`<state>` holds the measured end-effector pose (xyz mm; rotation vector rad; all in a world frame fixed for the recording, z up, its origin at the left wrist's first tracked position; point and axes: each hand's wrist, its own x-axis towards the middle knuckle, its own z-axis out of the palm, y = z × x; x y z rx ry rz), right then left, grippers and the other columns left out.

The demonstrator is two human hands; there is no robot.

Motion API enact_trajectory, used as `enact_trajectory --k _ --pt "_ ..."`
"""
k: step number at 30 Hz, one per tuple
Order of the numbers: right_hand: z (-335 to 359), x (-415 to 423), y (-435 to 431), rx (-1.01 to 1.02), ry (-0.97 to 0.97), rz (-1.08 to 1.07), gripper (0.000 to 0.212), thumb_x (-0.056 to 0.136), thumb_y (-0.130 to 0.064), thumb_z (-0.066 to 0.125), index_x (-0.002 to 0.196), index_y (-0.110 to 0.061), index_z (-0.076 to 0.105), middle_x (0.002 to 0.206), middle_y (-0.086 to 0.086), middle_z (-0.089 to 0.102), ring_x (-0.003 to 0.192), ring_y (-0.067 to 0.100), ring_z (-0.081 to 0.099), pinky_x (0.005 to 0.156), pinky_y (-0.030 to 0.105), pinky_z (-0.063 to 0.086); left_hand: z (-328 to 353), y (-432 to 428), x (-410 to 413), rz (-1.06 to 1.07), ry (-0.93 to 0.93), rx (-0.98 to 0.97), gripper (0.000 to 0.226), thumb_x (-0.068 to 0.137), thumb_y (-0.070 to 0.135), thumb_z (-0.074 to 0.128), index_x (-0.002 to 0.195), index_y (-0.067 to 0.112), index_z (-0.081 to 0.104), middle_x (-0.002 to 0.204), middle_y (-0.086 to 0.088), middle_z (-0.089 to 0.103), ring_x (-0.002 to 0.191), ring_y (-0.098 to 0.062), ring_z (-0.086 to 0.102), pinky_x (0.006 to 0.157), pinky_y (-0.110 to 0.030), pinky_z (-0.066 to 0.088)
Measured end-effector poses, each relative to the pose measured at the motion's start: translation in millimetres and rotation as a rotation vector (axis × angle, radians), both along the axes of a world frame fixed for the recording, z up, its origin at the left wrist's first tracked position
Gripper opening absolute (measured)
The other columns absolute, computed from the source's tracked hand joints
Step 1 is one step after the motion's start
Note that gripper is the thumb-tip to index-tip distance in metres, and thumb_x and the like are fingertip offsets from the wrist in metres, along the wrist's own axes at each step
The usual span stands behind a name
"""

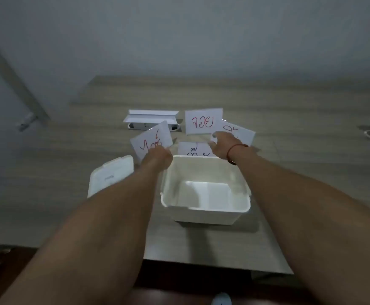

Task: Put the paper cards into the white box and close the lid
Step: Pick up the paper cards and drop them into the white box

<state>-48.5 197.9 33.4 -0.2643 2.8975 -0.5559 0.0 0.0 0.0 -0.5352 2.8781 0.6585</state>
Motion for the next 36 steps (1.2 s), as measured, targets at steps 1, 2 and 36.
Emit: enact_trajectory --k 1,2,36 --pt "-5.0 -2.8 -1.3 0.004 -0.011 -0.002 0.044 0.097 -0.033 0.042 0.134 -0.009 0.047 0.14 0.016 0.05 0.129 0.034 0.047 0.107 0.044 0.037 -4.1 -1.0 -0.3 0.011 -0.031 0.004 0.041 0.098 0.021 0.028 0.119 -0.002 0.056 0.126 -0.024 0.057 0.114 -0.038 0.054 0.092 -0.037 0.043" --pt "-13.5 -9.6 -1.9 0.005 -0.001 -0.001 0.044 0.097 -0.033 0.043 0.134 -0.008 0.047 0.139 0.016 0.05 0.128 0.034 0.047 0.106 0.044 0.037 -11.8 -1.1 -1.4 0.044 -0.028 0.038 0.04 0.099 0.021 0.028 0.117 0.0 0.056 0.124 -0.023 0.059 0.113 -0.038 0.055 0.093 -0.038 0.045" --pt "41.3 -2.8 24.9 -0.118 0.329 -0.072 0.027 0.1 -0.023 0.036 0.117 -0.019 0.056 0.117 0.009 0.066 0.113 0.029 0.056 0.095 0.037 0.031 -31.6 24.3 17.8 0.14 -0.076 0.243 0.034 0.087 0.006 0.043 0.118 -0.001 0.056 0.113 -0.019 0.063 0.099 -0.032 0.06 0.072 -0.031 0.043"
